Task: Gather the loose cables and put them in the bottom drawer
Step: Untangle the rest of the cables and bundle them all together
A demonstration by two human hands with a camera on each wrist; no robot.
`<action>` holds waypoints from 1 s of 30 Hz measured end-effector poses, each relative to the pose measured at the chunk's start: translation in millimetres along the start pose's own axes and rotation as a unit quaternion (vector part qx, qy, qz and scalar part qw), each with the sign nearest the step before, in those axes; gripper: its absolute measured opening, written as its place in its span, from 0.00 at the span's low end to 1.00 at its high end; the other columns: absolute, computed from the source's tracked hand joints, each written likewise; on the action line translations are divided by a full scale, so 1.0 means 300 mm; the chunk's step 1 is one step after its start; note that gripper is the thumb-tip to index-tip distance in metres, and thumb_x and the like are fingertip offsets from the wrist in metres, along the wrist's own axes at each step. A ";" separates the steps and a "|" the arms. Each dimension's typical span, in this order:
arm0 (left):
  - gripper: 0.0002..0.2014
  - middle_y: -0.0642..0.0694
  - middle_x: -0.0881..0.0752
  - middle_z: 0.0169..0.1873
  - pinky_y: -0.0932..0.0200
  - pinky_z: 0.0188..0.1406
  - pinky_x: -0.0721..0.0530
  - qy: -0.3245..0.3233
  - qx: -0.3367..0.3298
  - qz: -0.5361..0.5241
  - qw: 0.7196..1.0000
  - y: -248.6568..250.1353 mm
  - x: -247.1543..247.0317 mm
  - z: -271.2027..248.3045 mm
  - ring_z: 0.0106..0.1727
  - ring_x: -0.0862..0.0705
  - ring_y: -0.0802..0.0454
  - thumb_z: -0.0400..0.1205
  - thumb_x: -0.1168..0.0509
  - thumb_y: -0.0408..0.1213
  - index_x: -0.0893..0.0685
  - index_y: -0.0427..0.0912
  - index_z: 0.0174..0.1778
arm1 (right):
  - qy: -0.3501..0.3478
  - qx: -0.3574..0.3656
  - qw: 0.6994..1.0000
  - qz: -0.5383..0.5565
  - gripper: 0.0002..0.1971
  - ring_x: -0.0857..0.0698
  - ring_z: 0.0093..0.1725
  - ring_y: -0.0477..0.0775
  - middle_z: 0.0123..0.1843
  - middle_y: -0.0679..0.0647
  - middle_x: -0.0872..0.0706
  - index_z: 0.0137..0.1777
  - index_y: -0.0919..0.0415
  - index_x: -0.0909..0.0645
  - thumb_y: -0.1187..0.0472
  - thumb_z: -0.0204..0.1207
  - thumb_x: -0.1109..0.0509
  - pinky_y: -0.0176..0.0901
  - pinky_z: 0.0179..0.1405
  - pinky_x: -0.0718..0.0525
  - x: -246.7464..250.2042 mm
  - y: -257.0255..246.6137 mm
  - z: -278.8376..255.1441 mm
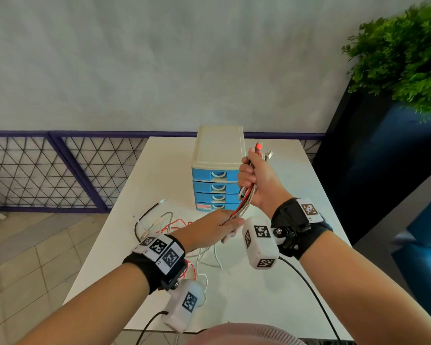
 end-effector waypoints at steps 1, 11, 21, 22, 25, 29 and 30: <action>0.13 0.48 0.30 0.25 0.67 0.27 0.27 -0.016 0.014 -0.032 0.999 -0.026 -0.003 -0.005 0.24 0.31 0.59 0.88 0.47 0.37 0.30 0.39 0.37 | 0.008 0.009 1.000 0.001 0.18 0.38 0.12 0.40 0.18 0.46 0.33 0.36 0.57 0.30 0.47 0.85 0.41 0.31 0.09 0.38 0.017 -0.017 0.009; 0.28 0.45 0.33 0.28 0.68 0.25 0.33 -0.064 0.077 -0.136 0.986 -0.083 0.034 -0.019 0.25 0.35 0.57 0.85 0.57 0.59 0.25 0.38 0.40 | 0.107 0.099 0.986 -0.087 0.17 0.37 0.15 0.42 0.19 0.46 0.35 0.35 0.57 0.29 0.51 0.85 0.39 0.33 0.13 0.37 0.171 -0.108 0.011; 0.10 0.51 0.19 0.43 0.58 0.39 0.31 0.121 -0.047 0.363 0.923 0.107 0.209 -0.004 0.45 0.22 0.50 0.86 0.43 0.44 0.21 0.44 0.46 | 0.011 0.073 0.894 -0.443 0.09 0.15 0.25 0.54 0.32 0.59 0.16 0.46 0.65 0.22 0.62 0.85 0.39 0.48 0.34 0.10 0.056 -0.063 -0.032; 0.09 0.48 0.17 0.43 0.56 0.40 0.28 0.125 -0.062 0.355 0.924 0.126 0.212 -0.005 0.46 0.20 0.48 0.86 0.42 0.42 0.21 0.41 0.46 | -0.016 0.047 0.896 -0.442 0.08 0.13 0.29 0.55 0.34 0.61 0.14 0.49 0.67 0.21 0.62 0.85 0.39 0.47 0.38 0.10 0.042 -0.034 -0.040; 0.04 0.50 0.16 0.44 0.55 0.44 0.22 0.110 -0.066 0.240 0.962 0.141 0.220 -0.015 0.47 0.17 0.50 0.83 0.37 0.37 0.25 0.42 0.50 | -0.084 -0.021 0.893 -0.441 0.11 0.10 0.38 0.53 0.41 0.60 0.11 0.54 0.66 0.18 0.58 0.85 0.37 0.43 0.43 0.09 0.010 0.042 -0.071; 0.16 0.54 0.16 0.45 0.62 0.38 0.17 0.115 -0.068 0.102 0.986 0.148 0.231 -0.037 0.40 0.15 0.59 0.80 0.32 0.34 0.36 0.46 0.49 | -0.161 -0.142 0.921 -0.325 0.16 0.09 0.40 0.50 0.42 0.55 0.08 0.55 0.59 0.18 0.52 0.87 0.45 0.41 0.42 0.11 -0.015 0.128 -0.126; 0.19 0.52 0.15 0.46 0.63 0.36 0.16 0.114 -0.073 0.073 0.988 0.154 0.230 -0.041 0.38 0.15 0.61 0.79 0.32 0.32 0.38 0.46 0.51 | -0.179 -0.169 0.922 -0.298 0.17 0.09 0.42 0.51 0.44 0.55 0.08 0.56 0.59 0.18 0.51 0.87 0.46 0.42 0.43 0.11 -0.023 0.144 -0.142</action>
Point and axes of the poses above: each hand's wrist, its own z-axis towards the middle knuckle, its own x-axis out of the back of the hand, y = z × x, the point moved 9 cm from there along z, towards the middle knuckle
